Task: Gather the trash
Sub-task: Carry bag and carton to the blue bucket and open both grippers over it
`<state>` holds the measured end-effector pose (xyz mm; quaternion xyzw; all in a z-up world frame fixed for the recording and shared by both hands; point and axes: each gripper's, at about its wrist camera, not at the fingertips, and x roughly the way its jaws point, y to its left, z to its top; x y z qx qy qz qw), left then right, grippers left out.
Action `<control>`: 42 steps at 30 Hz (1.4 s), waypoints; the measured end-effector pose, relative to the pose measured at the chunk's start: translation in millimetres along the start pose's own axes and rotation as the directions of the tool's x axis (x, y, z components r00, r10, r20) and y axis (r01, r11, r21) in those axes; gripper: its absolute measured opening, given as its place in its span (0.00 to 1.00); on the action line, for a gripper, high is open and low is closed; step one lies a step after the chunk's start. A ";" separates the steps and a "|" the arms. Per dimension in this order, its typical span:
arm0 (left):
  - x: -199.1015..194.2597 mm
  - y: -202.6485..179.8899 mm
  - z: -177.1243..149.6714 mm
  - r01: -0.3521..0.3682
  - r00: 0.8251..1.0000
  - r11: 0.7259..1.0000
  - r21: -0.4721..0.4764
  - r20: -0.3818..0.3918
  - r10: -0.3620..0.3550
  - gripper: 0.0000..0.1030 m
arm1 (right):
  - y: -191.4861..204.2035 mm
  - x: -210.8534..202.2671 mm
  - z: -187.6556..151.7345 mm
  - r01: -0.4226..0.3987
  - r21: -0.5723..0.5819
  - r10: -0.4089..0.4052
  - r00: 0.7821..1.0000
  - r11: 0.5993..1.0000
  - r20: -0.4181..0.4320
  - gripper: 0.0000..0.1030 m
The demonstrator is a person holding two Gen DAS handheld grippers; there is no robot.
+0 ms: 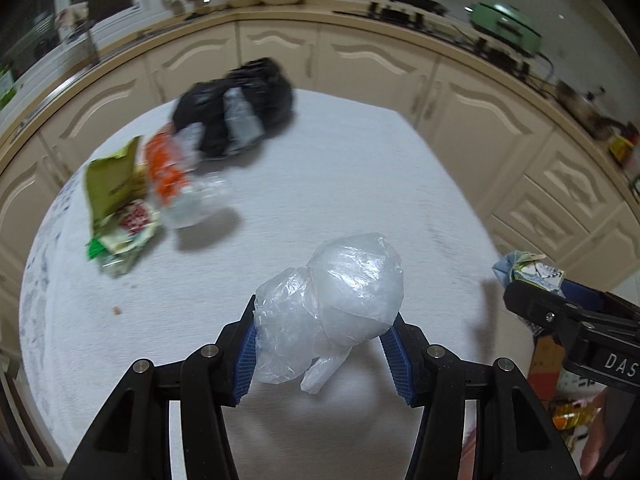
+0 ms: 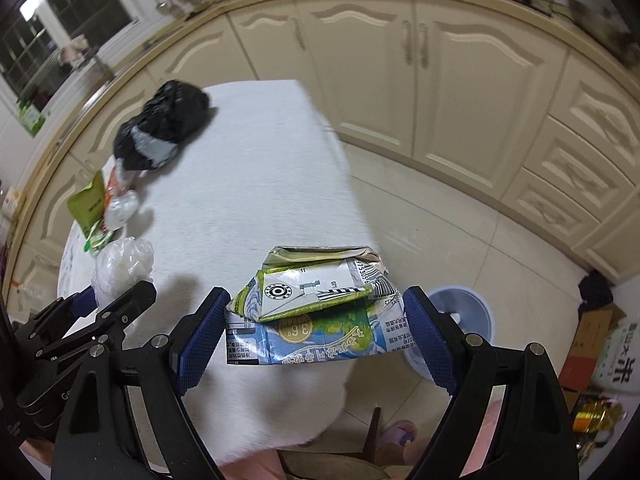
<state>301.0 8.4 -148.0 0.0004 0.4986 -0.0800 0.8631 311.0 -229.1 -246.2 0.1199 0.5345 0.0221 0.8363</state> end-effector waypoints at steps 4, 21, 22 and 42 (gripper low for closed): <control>11.2 -37.4 6.2 0.036 0.999 0.997 0.064 -0.013 -0.035 0.50 | -42.3 -8.2 -6.8 0.033 0.077 -0.033 0.999 0.996 -0.001 0.86; 84.9 -199.1 16.5 0.190 0.978 0.915 0.356 -0.154 -0.144 0.50 | -206.3 -45.0 -59.5 0.153 0.388 -0.156 0.987 0.909 -0.024 0.86; 88.9 -206.5 16.2 0.196 0.976 0.908 0.369 -0.161 -0.145 0.50 | -213.7 -46.4 -63.3 0.159 0.401 -0.162 0.986 0.902 -0.028 0.86; 165.8 -293.8 15.7 0.164 0.969 0.880 0.446 -0.241 -0.058 0.72 | -275.7 -46.9 -100.4 0.198 0.516 -0.185 0.980 0.833 -0.078 0.86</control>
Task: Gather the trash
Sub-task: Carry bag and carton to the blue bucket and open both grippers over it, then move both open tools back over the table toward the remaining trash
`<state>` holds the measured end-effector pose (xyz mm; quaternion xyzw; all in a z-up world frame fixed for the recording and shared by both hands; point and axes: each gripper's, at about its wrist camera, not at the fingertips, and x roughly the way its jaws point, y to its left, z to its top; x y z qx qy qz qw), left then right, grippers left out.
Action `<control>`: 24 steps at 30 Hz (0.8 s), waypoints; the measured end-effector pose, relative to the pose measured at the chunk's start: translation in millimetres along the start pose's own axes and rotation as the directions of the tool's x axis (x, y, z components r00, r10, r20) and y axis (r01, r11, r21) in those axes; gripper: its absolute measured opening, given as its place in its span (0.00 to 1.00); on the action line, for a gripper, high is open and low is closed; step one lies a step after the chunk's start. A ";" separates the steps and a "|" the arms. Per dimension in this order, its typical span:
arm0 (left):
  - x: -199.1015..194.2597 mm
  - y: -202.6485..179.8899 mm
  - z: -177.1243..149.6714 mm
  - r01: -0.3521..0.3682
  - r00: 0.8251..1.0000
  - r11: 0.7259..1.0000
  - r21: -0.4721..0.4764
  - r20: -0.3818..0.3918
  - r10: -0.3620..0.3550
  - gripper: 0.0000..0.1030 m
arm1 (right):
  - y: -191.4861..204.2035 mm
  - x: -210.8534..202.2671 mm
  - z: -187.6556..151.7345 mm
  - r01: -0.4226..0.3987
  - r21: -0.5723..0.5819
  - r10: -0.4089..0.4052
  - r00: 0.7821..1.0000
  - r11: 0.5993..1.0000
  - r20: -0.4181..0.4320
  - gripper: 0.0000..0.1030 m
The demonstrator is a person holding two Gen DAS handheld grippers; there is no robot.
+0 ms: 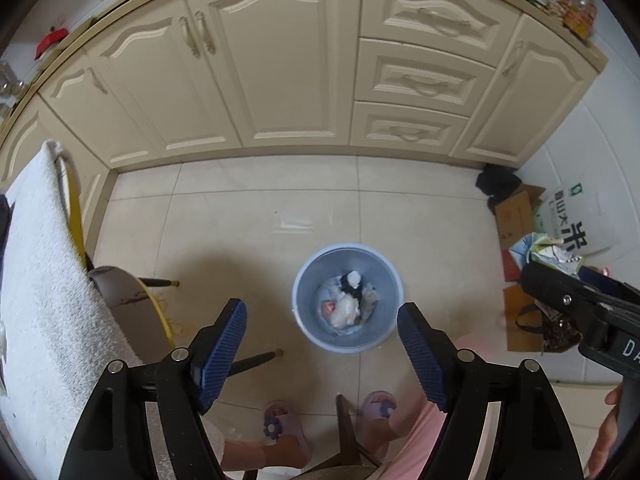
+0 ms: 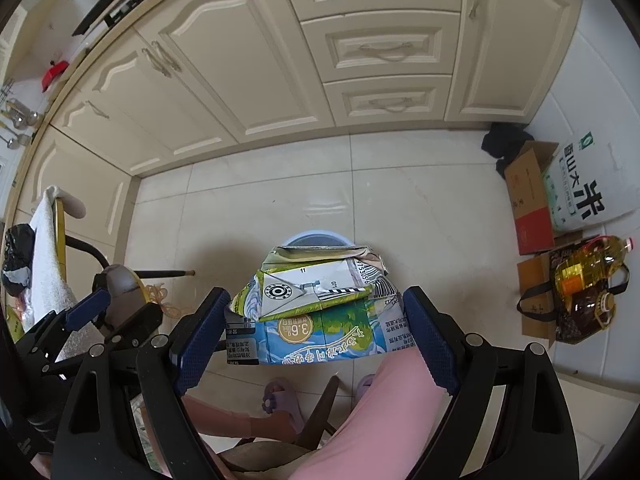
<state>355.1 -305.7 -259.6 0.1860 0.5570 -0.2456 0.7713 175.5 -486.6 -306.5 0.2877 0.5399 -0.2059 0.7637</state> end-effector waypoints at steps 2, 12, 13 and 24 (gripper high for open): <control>2.8 4.5 1.4 -0.006 1.000 1.000 -0.021 -0.001 0.006 0.72 | 5.7 3.6 -2.1 -0.005 -0.012 0.005 1.000 1.000 -0.009 0.86; -20.2 35.4 -19.9 -0.043 0.998 0.994 -0.104 0.032 0.047 0.72 | 52.2 8.3 -1.2 -0.052 -0.100 0.050 0.998 0.994 -0.024 0.88; -23.2 37.8 -22.6 -0.044 0.998 0.993 -0.111 0.034 0.048 0.72 | 56.2 7.9 -1.1 -0.048 -0.100 0.046 0.999 0.994 -0.029 0.91; -39.0 58.6 -38.1 -0.048 0.998 0.989 -0.143 0.038 0.054 0.73 | 63.6 8.8 -5.4 -0.001 -0.099 -0.004 0.999 0.995 -0.045 0.96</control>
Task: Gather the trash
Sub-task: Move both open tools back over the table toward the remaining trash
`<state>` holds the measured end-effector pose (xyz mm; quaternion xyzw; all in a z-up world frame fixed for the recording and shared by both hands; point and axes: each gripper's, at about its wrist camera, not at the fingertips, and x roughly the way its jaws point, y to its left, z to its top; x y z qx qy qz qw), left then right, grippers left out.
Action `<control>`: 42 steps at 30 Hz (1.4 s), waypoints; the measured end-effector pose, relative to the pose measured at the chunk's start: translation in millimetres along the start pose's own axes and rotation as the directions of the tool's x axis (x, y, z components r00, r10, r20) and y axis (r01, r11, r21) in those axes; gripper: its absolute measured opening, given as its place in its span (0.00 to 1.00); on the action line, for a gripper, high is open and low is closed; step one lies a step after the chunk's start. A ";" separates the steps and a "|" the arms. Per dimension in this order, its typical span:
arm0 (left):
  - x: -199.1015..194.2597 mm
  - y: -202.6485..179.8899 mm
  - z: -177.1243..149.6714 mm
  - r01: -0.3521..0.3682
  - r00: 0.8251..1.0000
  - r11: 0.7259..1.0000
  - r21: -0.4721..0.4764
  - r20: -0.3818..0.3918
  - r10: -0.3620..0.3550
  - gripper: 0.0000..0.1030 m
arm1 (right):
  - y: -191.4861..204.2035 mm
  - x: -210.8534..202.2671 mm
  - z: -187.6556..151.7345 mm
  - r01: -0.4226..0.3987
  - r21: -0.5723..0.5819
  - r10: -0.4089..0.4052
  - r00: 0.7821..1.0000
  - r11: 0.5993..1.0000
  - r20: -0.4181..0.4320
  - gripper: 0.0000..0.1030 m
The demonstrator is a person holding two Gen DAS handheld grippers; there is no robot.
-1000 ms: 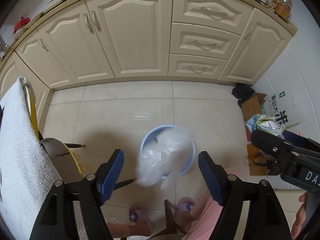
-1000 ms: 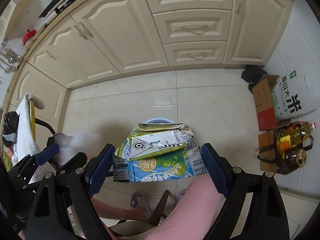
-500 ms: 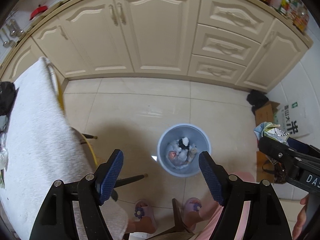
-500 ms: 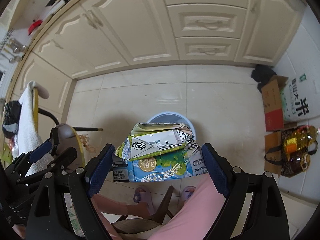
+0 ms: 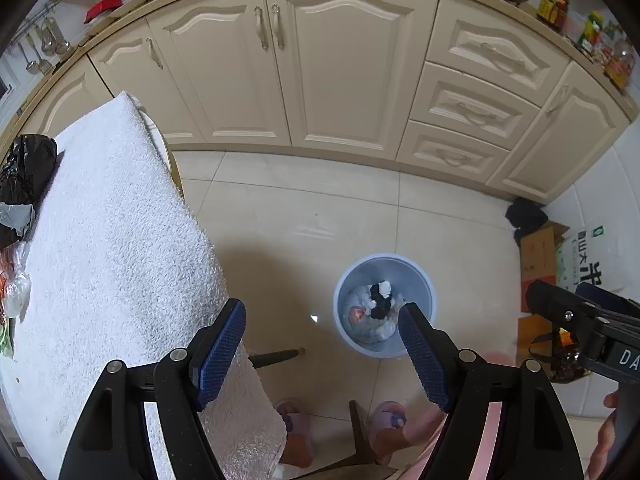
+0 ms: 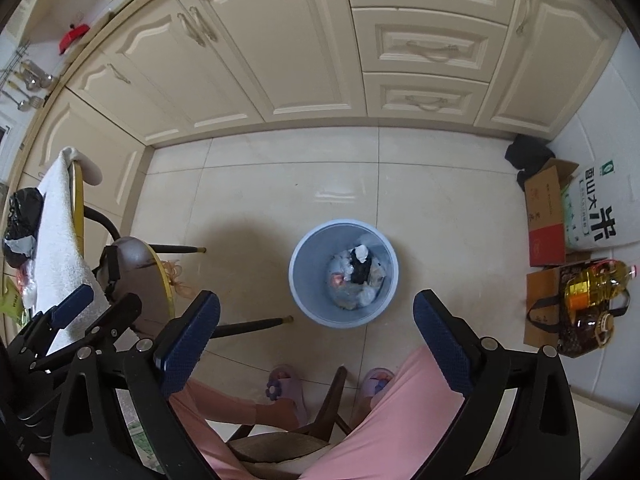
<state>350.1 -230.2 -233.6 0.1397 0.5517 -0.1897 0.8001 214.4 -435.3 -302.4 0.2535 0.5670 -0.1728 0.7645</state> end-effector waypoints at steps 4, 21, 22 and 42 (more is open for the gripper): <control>-6.5 5.8 -3.3 0.011 1.000 1.000 -0.002 0.005 -0.011 0.73 | 1.2 -4.3 -1.5 0.001 0.001 -0.001 1.000 1.000 0.002 0.96; -70.2 52.3 -39.8 0.007 0.993 0.997 -0.071 0.118 0.001 0.81 | 44.7 -36.1 -11.7 -0.034 -0.081 0.039 0.997 0.996 0.063 0.96; -74.4 56.9 -43.6 0.003 0.992 0.997 -0.081 0.124 0.007 0.81 | 48.5 -36.9 -12.0 -0.035 -0.092 0.041 0.997 0.995 0.064 0.96; -161.7 177.6 -130.5 -0.120 0.964 0.917 -0.380 0.177 0.199 0.85 | 194.1 -34.6 -40.4 -0.139 -0.378 0.152 0.988 0.915 0.004 0.96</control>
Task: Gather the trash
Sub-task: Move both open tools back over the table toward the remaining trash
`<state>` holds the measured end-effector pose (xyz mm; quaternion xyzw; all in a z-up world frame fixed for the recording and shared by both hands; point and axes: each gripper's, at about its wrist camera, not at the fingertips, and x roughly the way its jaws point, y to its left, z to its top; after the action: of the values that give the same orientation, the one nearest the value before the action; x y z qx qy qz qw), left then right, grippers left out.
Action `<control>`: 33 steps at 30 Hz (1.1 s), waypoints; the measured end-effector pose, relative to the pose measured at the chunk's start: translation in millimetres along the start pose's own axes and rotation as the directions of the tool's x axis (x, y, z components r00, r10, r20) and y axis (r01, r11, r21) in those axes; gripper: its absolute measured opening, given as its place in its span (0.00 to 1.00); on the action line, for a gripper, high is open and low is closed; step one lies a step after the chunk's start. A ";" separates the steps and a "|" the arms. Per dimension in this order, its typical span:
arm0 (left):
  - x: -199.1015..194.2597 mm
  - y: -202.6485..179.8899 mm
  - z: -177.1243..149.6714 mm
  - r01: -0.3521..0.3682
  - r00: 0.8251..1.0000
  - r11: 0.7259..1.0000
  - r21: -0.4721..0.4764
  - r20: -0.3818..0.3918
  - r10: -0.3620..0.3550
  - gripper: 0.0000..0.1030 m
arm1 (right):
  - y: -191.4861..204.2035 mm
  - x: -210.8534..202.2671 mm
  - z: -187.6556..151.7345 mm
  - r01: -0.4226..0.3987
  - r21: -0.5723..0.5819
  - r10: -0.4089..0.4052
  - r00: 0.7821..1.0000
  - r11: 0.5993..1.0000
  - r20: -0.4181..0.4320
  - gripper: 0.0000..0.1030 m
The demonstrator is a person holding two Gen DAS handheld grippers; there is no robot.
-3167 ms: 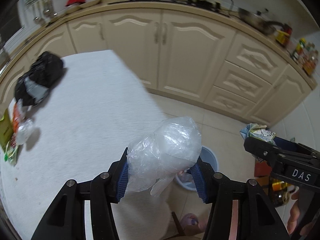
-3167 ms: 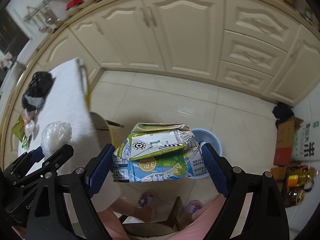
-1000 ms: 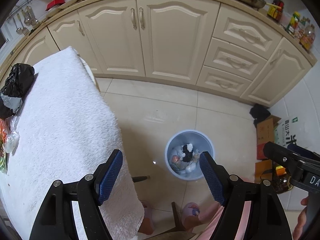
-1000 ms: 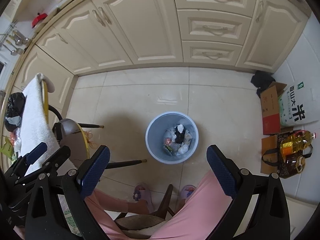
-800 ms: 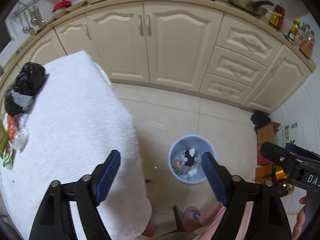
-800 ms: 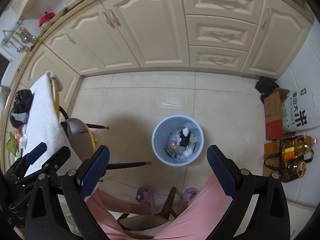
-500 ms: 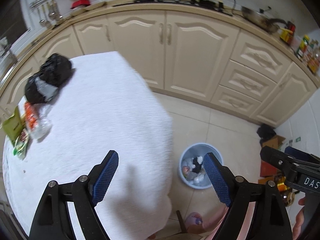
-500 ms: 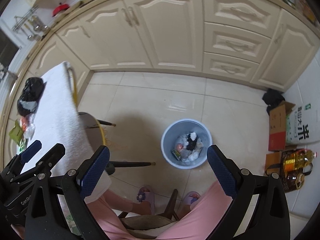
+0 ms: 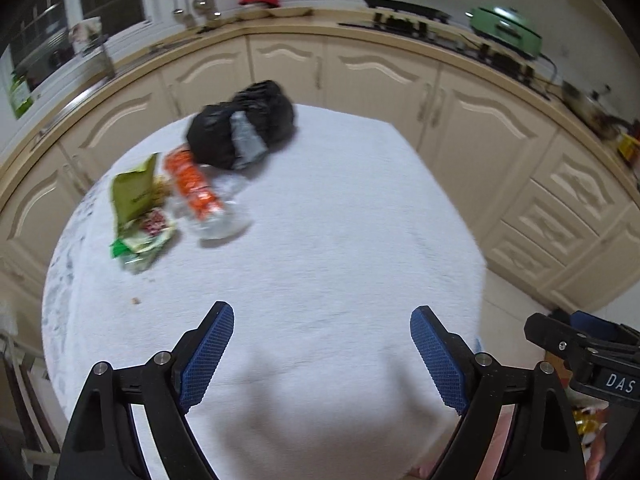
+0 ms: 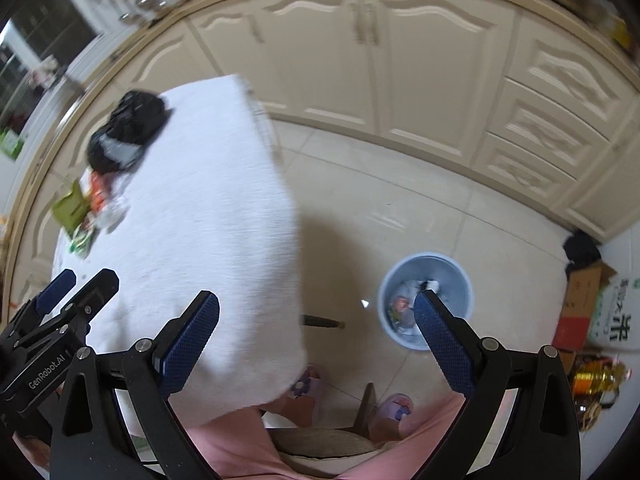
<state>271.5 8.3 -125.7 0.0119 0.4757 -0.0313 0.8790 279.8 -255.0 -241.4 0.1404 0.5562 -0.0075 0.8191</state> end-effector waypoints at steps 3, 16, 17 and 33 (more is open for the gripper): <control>-8.0 27.1 -5.4 -0.040 0.999 0.998 -0.046 0.007 0.040 0.87 | 25.9 7.8 4.1 -0.018 -0.058 0.017 1.000 0.998 -0.021 0.96; -1.2 128.6 -0.4 -0.110 0.994 0.961 -0.254 -0.055 0.099 0.87 | 122.8 48.7 20.9 -0.100 -0.218 0.077 0.991 0.971 -0.109 0.96; 0.9 135.3 1.0 -0.112 0.993 0.958 -0.263 -0.057 0.101 0.87 | 129.7 51.8 23.0 -0.102 -0.229 0.077 0.991 0.968 -0.113 0.96; 85.6 188.9 63.9 -0.064 0.995 0.916 -0.397 -0.094 0.029 0.92 | 197.8 95.6 74.0 -0.133 -0.299 0.088 0.983 0.945 -0.160 0.96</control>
<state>384.1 189.9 -164.0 -0.1550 0.5093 0.0880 0.8419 416.8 -68.9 -259.6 0.0420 0.5997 0.1356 0.7875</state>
